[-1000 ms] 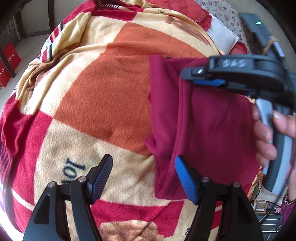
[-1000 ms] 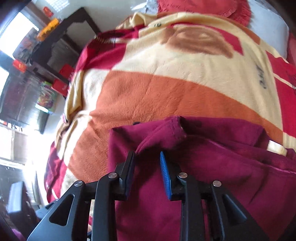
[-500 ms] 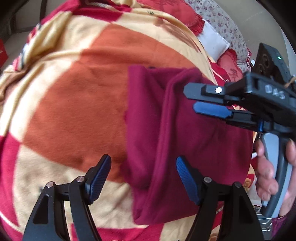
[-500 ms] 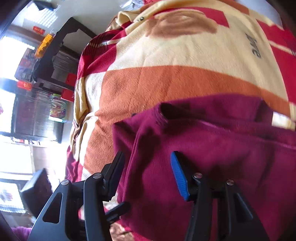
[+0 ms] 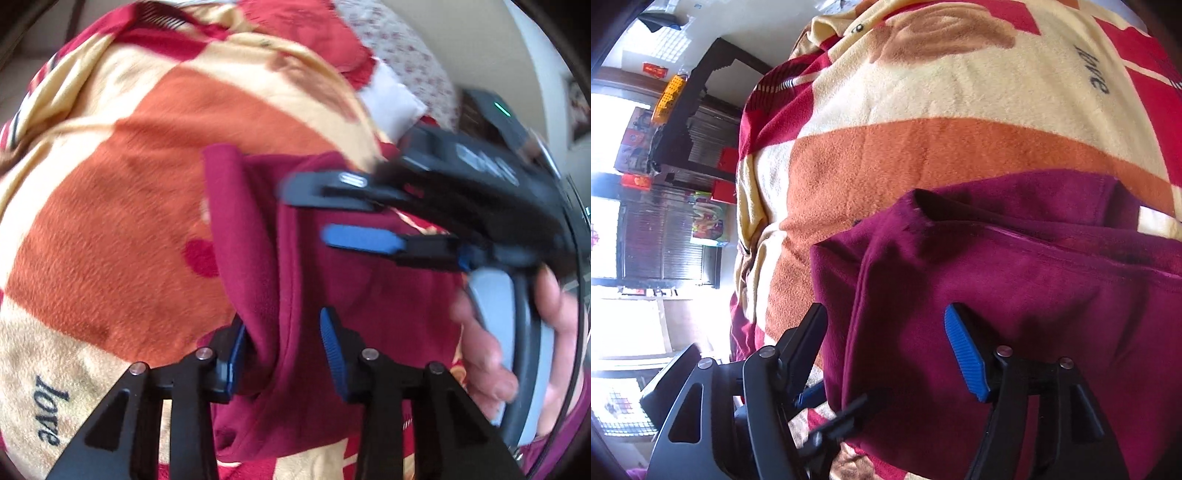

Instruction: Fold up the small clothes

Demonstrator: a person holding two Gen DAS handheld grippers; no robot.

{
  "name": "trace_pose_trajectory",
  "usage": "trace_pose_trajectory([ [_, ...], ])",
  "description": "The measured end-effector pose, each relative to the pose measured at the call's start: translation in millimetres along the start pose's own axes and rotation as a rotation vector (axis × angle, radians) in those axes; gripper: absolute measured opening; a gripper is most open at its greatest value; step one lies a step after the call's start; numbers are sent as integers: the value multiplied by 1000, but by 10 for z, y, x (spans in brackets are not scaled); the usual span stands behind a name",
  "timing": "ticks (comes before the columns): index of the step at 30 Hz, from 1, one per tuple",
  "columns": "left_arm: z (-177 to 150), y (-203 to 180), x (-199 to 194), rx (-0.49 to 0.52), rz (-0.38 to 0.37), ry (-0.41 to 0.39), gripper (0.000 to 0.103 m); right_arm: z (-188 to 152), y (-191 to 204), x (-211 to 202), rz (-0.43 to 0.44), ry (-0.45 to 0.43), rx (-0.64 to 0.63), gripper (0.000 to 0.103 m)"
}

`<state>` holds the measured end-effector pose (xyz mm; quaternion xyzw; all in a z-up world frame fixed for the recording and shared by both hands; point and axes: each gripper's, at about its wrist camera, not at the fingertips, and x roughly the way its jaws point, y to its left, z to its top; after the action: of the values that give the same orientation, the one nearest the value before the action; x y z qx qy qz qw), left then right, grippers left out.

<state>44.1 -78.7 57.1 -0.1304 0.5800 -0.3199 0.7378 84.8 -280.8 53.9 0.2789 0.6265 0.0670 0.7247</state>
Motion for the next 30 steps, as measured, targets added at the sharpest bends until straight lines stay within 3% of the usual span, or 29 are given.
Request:
trace_pose_trajectory([
  [6, -39, -193, -35, 67, -11, -4, 38, 89, 207, 134, -6, 51, -37, 58],
  [15, -43, -137, -33, 40, 13, -2, 36, 134, 489, 458, -198, 159, -187, 59],
  [18, -66, -168, -28, 46, 21, 0, 36, 126, 501, 515, -242, 173, -208, 46],
  [20, -62, -167, -9, 46, 31, 1, 36, 112, 478, 502, -271, 157, -212, 28],
  [23, -46, -194, -35, 35, 30, 2, 36, 89, 359, 409, -222, 114, -177, 8],
  [27, -17, -222, -41, 40, 38, 11, 37, 22, 238, 317, -160, 72, -144, 1],
  [30, -11, -225, -58, 36, 32, 22, 51, -26, 217, 279, -143, 51, -140, 0],
])
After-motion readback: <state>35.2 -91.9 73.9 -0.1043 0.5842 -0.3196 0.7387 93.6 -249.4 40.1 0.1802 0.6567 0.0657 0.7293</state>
